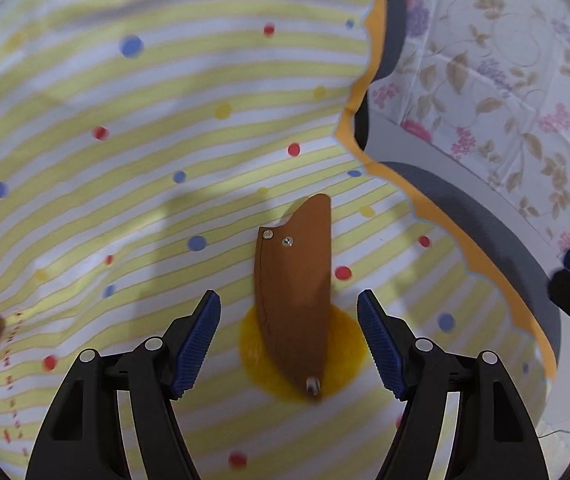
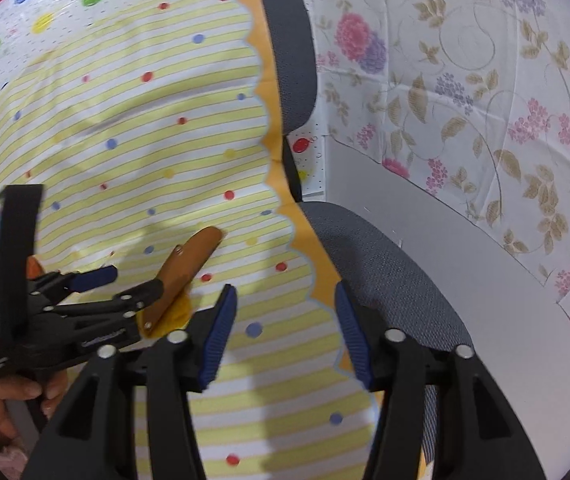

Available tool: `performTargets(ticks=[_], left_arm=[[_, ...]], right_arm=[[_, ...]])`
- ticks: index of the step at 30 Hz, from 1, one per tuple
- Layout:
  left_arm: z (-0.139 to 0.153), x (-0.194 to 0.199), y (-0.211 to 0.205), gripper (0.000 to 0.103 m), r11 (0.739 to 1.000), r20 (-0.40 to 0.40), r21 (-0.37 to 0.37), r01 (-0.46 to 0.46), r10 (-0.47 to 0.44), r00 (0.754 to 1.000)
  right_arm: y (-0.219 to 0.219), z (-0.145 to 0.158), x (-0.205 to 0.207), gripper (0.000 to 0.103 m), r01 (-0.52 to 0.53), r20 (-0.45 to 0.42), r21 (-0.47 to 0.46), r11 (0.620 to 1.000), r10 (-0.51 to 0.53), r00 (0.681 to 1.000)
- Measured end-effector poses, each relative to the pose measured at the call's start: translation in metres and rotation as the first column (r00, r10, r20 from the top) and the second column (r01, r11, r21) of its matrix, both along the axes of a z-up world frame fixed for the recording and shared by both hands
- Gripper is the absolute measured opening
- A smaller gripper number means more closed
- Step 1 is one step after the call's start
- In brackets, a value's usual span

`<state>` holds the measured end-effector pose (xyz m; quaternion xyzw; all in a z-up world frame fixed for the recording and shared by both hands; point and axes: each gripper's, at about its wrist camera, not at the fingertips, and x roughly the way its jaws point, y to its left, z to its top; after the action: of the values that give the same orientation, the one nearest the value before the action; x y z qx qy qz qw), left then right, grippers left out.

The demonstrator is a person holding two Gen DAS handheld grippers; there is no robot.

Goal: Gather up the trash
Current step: 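Grasp the brown wooden piece with the left tool and lift it, then grasp the yellow paper liner with the right tool and lift it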

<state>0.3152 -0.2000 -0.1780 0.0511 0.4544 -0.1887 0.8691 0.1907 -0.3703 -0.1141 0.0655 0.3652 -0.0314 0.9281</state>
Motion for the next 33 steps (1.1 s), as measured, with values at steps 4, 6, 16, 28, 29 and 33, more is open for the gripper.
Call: performTargets(ticks=[4, 6, 16, 28, 29, 33], left_arm=[[-0.015, 0.022, -0.008, 0.069, 1.000, -0.058, 0.004, 0.000, 0.000, 0.998], [-0.021, 0.030, -0.011, 0.067, 1.000, -0.082, 0.003, 0.002, -0.001, 0.997], [0.003, 0.018, 0.004, 0.052, 1.000, 0.058, 0.002, -0.020, 0.020, 0.998], [0.043, -0.034, 0.096, 0.052, 0.989, 0.125, 0.030, -0.144, 0.139, 0.982], [0.042, -0.037, 0.104, 0.052, 0.987, 0.122, 0.036, -0.159, 0.153, 0.981], [0.035, -0.043, 0.125, 0.052, 0.981, 0.103, 0.031, -0.191, 0.187, 0.977]], right_arm=[[-0.002, -0.006, 0.009, 0.053, 0.001, -0.014, 0.005, 1.000, -0.001, 1.000], [-0.003, -0.009, 0.012, 0.053, -0.001, -0.023, 0.008, 1.000, 0.002, 1.000], [0.014, -0.016, 0.019, 0.053, -0.033, -0.063, -0.009, 0.999, 0.032, 0.997], [0.068, -0.038, 0.051, 0.052, -0.165, -0.110, 0.048, 0.985, 0.170, 0.979], [0.074, -0.042, 0.056, 0.048, -0.180, -0.119, 0.053, 0.982, 0.185, 0.975], [0.088, -0.054, 0.074, 0.043, -0.205, -0.155, 0.061, 0.977, 0.212, 0.965]])
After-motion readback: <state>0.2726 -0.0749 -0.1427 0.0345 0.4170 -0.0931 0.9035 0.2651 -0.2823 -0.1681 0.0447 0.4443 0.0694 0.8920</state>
